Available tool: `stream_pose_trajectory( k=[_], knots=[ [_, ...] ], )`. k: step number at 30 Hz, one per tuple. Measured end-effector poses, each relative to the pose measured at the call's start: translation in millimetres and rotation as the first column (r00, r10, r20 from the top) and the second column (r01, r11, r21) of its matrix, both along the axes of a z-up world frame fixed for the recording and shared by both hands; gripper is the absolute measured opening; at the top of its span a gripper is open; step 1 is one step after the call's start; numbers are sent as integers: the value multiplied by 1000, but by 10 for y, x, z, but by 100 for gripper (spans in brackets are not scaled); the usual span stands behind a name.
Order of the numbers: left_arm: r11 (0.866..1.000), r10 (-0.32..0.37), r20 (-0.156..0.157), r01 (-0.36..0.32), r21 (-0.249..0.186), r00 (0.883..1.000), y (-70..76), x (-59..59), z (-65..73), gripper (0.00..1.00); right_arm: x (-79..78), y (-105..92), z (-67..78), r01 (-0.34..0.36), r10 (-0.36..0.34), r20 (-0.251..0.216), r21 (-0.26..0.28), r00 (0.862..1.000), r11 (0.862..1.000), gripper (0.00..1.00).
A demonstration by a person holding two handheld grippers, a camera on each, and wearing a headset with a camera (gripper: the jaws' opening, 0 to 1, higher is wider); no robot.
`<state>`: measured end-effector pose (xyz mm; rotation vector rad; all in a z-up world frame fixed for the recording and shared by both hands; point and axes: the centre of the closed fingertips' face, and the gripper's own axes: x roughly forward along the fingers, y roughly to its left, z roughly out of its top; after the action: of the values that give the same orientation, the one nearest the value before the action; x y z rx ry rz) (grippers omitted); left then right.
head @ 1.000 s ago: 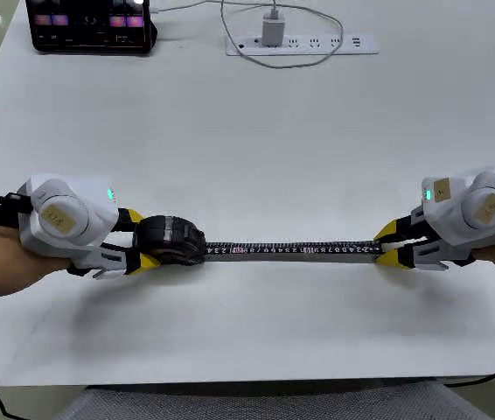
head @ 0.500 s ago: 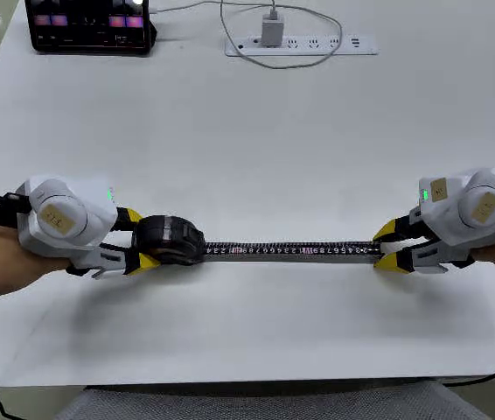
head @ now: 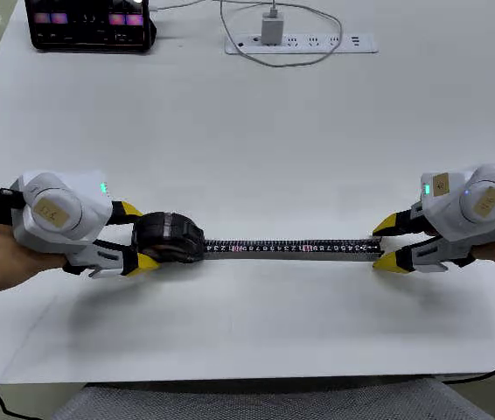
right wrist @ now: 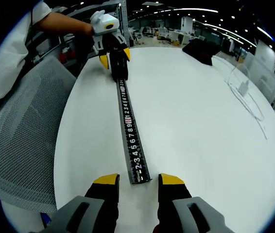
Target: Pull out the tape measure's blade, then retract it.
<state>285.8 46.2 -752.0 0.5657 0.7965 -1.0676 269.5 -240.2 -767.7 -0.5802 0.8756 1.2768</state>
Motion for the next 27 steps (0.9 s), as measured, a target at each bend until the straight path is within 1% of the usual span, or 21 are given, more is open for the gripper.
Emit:
stream_pose_trajectory(
  k=[1,2,3,5,7,9,11,12,13,17,19,27],
  knots=[
    [1000,6,-5,-6,-5,1000,-5,-4,3,45,-11,11,10,5,-5,-13,9,1000,1000,31],
    [1000,10,-6,-10,-7,1000,-8,-3,6,48,5,-5,5,-2,2,-1,-2,1000,1000,32],
    [1000,12,-2,-12,-11,1000,-13,1,14,49,6,-4,4,0,0,2,-4,1000,1000,36],
    [1000,15,-5,-15,-19,1000,-22,-4,29,50,-6,11,7,13,-13,-9,-2,1000,1000,40],
    [999,23,-1,-23,-23,1000,-24,0,52,54,-1,24,20,16,-15,-4,2,1000,1000,42],
    [999,33,2,-33,-30,999,-24,3,77,56,6,31,27,26,-26,-3,6,1000,1000,47],
    [998,43,7,-42,-36,999,-20,-1,102,60,9,25,26,37,-37,-4,1,999,999,50],
    [998,48,11,-48,-38,999,-14,-3,114,62,14,26,30,43,-43,0,1,999,999,53],
    [998,52,14,-51,-38,999,-7,-5,121,63,7,27,35,47,-47,-5,2,999,999,54],
    [996,74,12,-73,-59,997,4,-40,164,67,-3,30,69,60,-60,0,9,998,998,56],
    [994,88,21,-87,-62,996,15,-43,172,68,-17,27,80,63,-63,5,7,998,998,58],
    [989,126,29,-124,-83,992,46,-103,235,72,-48,9,140,107,-108,20,25,994,994,62]
  ],
)
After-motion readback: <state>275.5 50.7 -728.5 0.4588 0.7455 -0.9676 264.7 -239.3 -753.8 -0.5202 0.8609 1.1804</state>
